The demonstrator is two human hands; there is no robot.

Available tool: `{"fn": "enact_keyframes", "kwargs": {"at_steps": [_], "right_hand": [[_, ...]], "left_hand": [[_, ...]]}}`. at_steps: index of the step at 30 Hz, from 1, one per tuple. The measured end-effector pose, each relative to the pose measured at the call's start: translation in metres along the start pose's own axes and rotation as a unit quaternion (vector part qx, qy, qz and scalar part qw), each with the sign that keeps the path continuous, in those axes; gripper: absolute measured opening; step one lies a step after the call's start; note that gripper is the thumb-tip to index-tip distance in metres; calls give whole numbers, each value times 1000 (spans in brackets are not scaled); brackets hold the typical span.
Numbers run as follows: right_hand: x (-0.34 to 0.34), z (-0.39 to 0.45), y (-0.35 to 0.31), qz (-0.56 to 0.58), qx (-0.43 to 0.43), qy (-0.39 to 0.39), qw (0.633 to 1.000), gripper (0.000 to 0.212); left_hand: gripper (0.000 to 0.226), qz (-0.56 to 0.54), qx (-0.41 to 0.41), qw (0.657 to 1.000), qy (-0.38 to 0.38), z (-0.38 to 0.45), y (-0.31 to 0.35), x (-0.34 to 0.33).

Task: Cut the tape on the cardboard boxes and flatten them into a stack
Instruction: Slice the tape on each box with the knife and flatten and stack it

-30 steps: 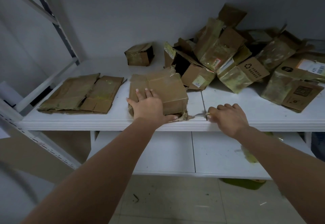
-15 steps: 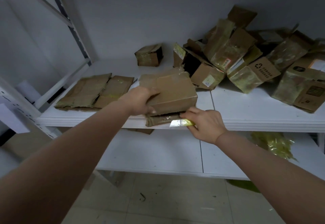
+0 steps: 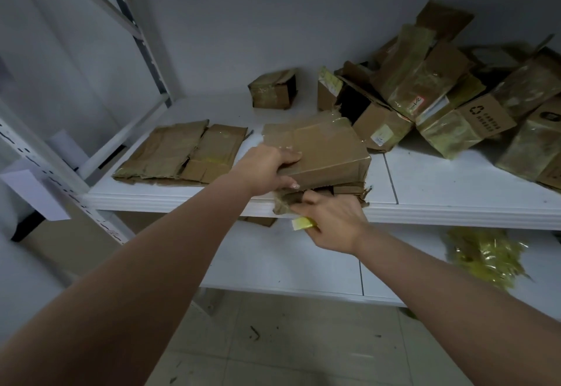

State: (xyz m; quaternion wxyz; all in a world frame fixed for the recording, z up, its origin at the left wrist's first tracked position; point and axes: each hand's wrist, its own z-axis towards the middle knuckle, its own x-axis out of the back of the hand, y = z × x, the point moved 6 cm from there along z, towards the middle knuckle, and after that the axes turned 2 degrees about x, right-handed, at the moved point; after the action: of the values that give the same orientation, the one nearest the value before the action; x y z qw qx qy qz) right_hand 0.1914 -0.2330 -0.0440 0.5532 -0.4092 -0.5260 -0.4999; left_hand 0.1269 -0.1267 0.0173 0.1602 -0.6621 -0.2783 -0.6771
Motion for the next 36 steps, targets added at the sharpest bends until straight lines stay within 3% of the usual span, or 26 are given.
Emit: {"fn": "enact_keyframes", "kwargs": {"at_steps": [2, 4, 6, 11, 14, 16, 17, 20, 23, 31, 36], "right_hand": [[-32, -17, -18, -11, 69, -93, 993, 28], [-59, -35, -28, 14, 78, -136, 988, 32], [-55, -30, -23, 42, 44, -82, 995, 31], [6, -8, 1, 53, 24, 154, 986, 4], [27, -7, 12, 64, -18, 225, 972, 22], [34, -10, 24, 35, -70, 250, 965, 17], [36, -11, 31, 13, -103, 242, 965, 18], [36, -12, 52, -59, -190, 187, 962, 58], [30, -11, 61, -97, -211, 149, 961, 77], [28, 0, 73, -145, -212, 178, 950, 58], [37, -8, 77, -71, -169, 181, 966, 61]], "left_hand": [[73, -8, 0, 1000, -2, 1, -2, -1], [74, -14, -1, 1000, -1, 1, -4, 1], [73, -8, -7, 1000, 3, 0, -8, 0], [83, 56, -13, 998, 33, -1, -6, -2], [91, 110, 3, 992, 56, -2, -4, -9], [91, 159, 16, 985, 69, -3, 1, -16], [92, 179, 24, 981, 73, -4, 4, -21], [96, 203, 53, 975, 76, -7, 10, -31], [86, 210, 54, 973, 80, -5, 17, -27], [88, 187, 10, 982, -10, -1, 13, -16], [104, 87, 28, 989, -114, -4, 11, -8]]}}
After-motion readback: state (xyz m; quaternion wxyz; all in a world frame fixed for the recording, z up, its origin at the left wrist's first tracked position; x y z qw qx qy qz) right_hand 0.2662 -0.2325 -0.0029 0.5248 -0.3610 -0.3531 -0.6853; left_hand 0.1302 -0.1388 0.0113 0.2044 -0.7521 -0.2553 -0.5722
